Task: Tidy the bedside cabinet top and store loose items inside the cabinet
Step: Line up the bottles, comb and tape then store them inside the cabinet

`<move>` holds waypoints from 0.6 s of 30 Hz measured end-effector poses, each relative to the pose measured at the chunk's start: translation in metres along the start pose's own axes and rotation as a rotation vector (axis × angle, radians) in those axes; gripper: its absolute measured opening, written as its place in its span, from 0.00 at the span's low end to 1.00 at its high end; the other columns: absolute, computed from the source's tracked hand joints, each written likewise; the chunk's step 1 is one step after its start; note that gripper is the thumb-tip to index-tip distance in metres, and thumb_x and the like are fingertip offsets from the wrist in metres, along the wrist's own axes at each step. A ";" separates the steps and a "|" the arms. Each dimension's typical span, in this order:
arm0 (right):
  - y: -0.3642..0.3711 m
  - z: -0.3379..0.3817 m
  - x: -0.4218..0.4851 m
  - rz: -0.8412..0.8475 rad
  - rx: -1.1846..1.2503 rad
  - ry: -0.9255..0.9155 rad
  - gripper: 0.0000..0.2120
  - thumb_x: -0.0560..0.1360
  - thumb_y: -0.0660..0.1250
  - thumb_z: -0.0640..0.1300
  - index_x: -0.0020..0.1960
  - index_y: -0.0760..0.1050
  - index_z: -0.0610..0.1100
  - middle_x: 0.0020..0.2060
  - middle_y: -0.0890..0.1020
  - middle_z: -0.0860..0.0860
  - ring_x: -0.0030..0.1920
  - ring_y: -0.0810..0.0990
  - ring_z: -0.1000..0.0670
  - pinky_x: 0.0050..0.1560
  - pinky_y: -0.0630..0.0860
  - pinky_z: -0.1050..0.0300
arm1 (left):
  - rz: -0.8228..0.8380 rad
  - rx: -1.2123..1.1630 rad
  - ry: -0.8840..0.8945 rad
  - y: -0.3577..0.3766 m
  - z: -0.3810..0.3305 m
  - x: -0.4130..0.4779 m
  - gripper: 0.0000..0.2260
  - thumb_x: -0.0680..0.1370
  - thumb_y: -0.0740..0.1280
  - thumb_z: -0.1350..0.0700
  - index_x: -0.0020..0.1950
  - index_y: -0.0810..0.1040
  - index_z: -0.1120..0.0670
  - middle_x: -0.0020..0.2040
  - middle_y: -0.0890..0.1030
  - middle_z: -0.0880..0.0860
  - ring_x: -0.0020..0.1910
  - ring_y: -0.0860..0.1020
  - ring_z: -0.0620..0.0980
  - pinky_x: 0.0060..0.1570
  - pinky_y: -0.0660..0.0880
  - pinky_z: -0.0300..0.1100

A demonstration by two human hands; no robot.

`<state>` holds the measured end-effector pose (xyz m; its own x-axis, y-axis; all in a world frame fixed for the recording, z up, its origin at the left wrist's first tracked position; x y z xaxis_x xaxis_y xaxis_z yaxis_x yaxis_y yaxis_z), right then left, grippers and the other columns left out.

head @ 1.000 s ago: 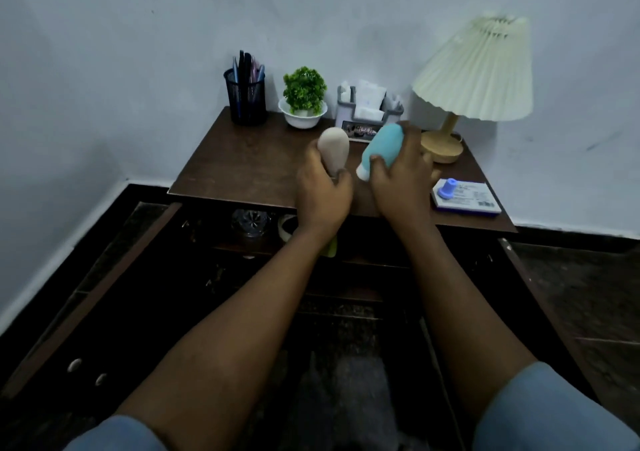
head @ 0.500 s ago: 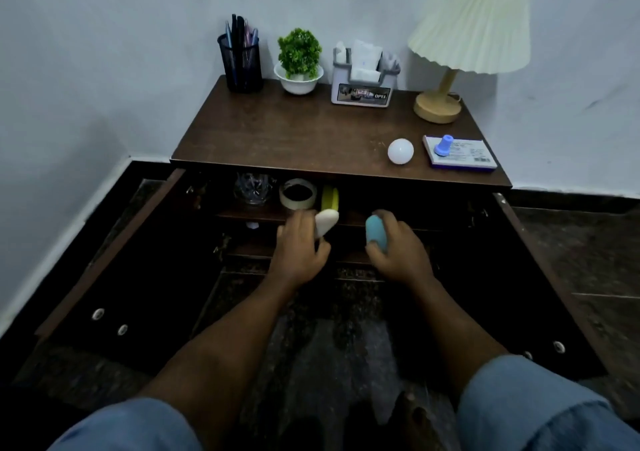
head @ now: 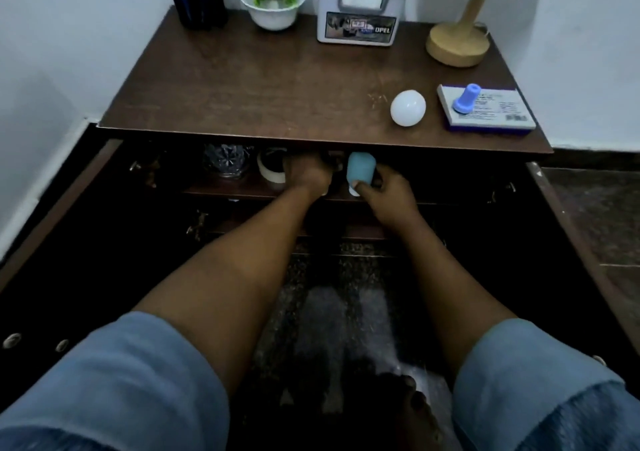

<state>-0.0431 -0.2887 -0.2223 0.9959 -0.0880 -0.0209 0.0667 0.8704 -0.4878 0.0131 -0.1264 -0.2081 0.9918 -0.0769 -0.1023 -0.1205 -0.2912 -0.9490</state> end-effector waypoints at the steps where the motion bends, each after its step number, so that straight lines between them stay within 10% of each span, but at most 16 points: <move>1: -0.002 -0.002 0.003 0.029 0.015 0.014 0.22 0.76 0.74 0.43 0.68 0.77 0.41 0.58 0.84 0.46 0.58 0.82 0.48 0.55 0.76 0.57 | 0.064 0.013 0.015 0.001 -0.002 0.006 0.15 0.82 0.64 0.57 0.67 0.79 0.59 0.69 0.77 0.61 0.69 0.74 0.62 0.67 0.69 0.51; 18: -0.002 -0.011 0.027 -0.084 -0.064 0.201 0.22 0.79 0.71 0.48 0.66 0.76 0.35 0.63 0.81 0.38 0.65 0.78 0.39 0.63 0.74 0.50 | 0.080 -0.269 -0.009 -0.004 0.013 0.009 0.22 0.82 0.64 0.45 0.72 0.75 0.55 0.73 0.74 0.60 0.72 0.72 0.59 0.67 0.67 0.44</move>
<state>-0.0170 -0.2980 -0.2319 0.9545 -0.2590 -0.1482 0.1382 0.8240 -0.5495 0.0232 -0.1136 -0.2091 0.9789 -0.1018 -0.1774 -0.2043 -0.5272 -0.8248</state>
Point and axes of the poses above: each hand's wrist, its own x-axis towards the middle knuckle, its own y-axis out of the palm, z = x × y, the point moved 1 cm from there along x, towards the middle knuckle
